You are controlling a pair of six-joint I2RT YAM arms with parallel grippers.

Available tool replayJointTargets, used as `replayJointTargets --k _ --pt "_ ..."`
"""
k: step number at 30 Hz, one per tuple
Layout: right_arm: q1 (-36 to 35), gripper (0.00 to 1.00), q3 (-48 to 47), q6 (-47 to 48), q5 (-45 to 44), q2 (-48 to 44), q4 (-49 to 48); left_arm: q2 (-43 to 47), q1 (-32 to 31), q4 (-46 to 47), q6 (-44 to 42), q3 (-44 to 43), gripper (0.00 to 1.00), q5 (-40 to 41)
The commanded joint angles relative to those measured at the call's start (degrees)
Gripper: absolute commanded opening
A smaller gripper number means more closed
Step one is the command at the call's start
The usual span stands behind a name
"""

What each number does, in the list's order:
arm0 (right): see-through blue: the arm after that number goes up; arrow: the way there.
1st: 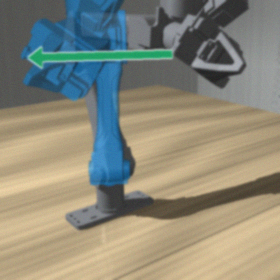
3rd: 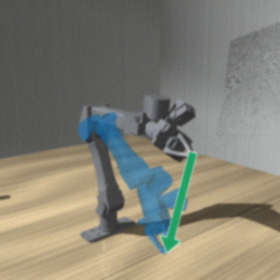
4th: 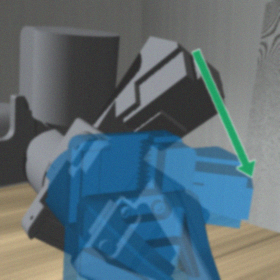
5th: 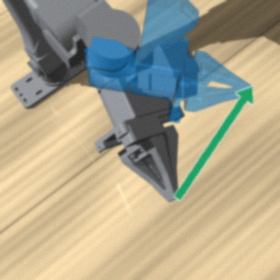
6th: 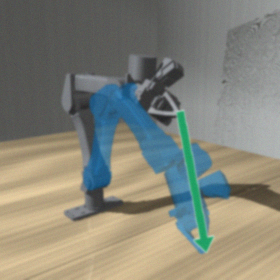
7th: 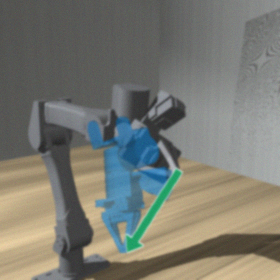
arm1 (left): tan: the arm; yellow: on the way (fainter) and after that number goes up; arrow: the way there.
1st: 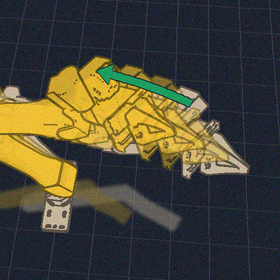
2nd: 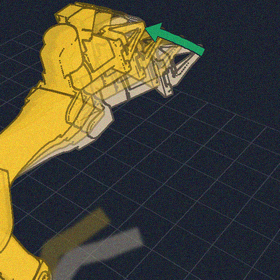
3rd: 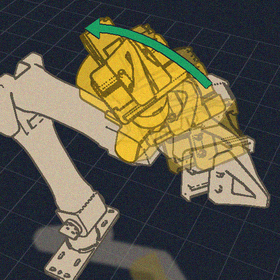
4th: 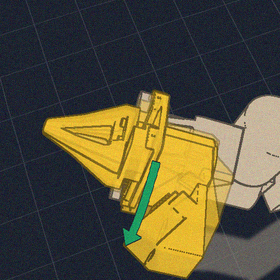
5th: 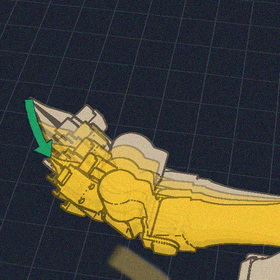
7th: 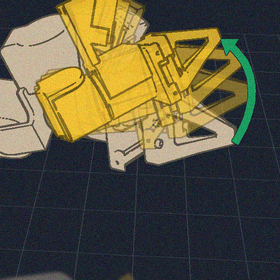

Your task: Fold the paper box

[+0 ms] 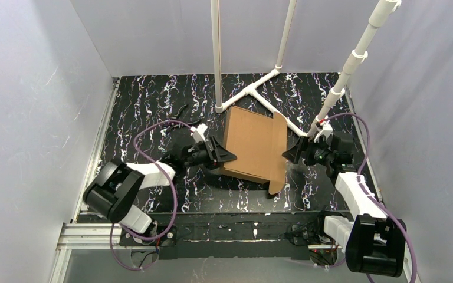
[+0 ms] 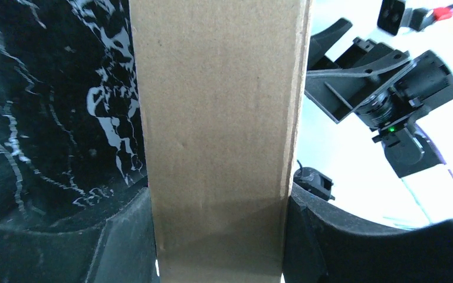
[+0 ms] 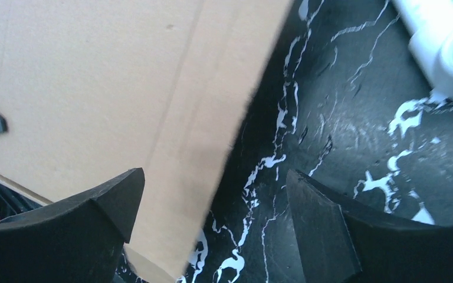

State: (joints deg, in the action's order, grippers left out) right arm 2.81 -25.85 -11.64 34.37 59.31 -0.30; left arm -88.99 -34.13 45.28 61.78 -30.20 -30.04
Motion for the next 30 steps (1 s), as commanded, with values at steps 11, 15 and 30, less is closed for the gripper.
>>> replayJointTargets --k 11,15,30 --pt "5.1 0.98 -10.7 10.9 16.4 -0.2 8.3 29.5 13.5 -52.9 -29.0 -13.1 0.00 -2.9" --pt "3.6 0.74 -14.4 16.2 19.1 0.7 13.4 31.4 13.6 -74.1 -39.3 -25.6 0.00 2.7" --pt "-12.6 0.13 -31.8 21.7 19.4 14.8 21.1 30.2 -14.8 -75.7 -96.7 -42.2 0.00 41.4"
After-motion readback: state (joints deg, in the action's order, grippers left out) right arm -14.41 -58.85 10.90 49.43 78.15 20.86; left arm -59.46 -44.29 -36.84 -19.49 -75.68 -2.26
